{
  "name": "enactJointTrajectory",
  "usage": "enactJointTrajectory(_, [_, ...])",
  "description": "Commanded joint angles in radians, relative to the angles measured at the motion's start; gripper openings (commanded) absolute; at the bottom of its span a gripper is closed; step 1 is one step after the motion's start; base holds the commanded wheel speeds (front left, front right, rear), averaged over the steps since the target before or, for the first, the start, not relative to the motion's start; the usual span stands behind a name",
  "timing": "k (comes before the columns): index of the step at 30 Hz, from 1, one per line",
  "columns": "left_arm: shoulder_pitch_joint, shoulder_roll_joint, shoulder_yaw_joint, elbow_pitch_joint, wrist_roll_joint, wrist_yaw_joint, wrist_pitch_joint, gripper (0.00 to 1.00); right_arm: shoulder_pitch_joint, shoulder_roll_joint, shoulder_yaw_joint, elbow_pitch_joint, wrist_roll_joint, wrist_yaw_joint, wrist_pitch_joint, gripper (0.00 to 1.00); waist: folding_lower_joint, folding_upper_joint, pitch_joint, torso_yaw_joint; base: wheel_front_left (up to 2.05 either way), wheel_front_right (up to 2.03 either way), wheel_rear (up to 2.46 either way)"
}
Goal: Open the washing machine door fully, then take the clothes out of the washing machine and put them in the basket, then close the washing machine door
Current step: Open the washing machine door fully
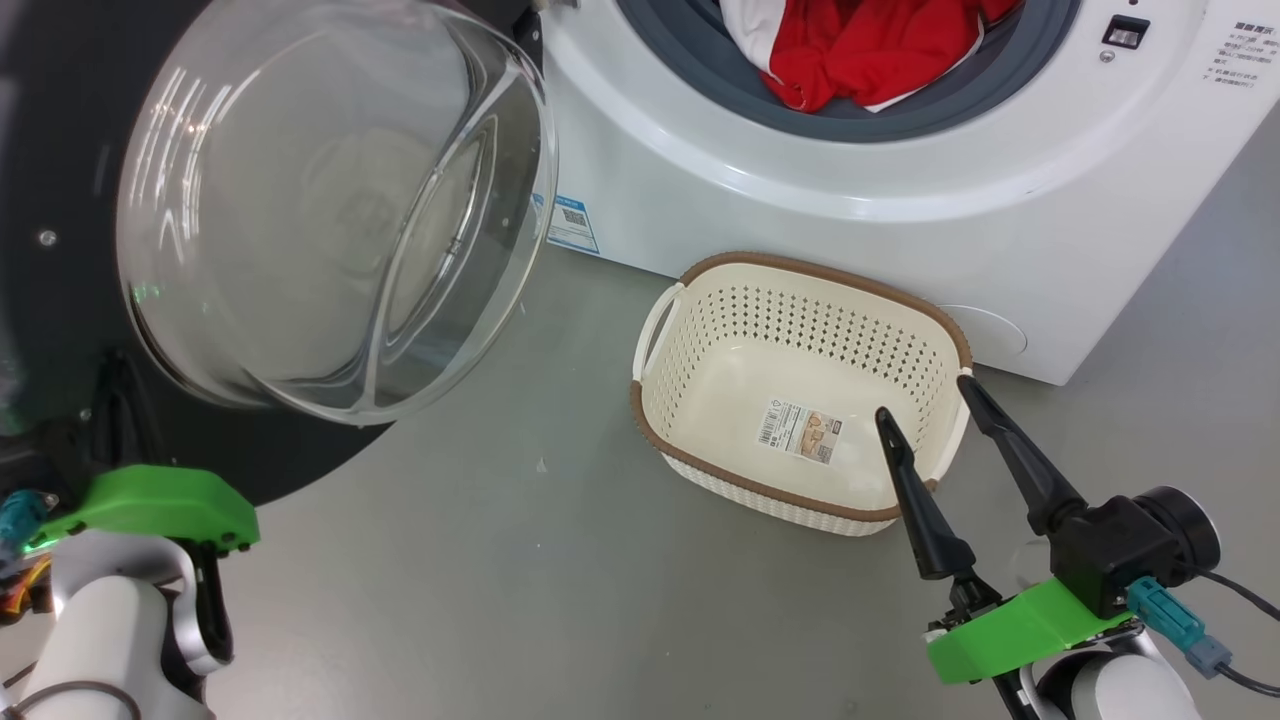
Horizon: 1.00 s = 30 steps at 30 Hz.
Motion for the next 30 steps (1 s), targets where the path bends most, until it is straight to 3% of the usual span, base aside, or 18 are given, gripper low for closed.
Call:
enactJointTrajectory(1, [-0.042, 0.054, 0.060, -0.008, 0.015, 0.000, -0.009, 0.00, -0.034, 0.003, 0.026, -0.032, -0.009, 0.006, 0.001, 1.00, 0.0000, 0.0000, 0.001, 0.000, 0.00, 0.00, 0.00])
enactJointTrajectory(30, [-0.124, 0.055, 0.231, 0.119, 0.131, -0.062, -0.009, 0.00, -0.051, 0.003, 0.039, -0.055, -0.032, 0.006, 0.026, 1.00, 0.0000, 0.0000, 0.035, -0.033, 0.00, 0.00, 0.00])
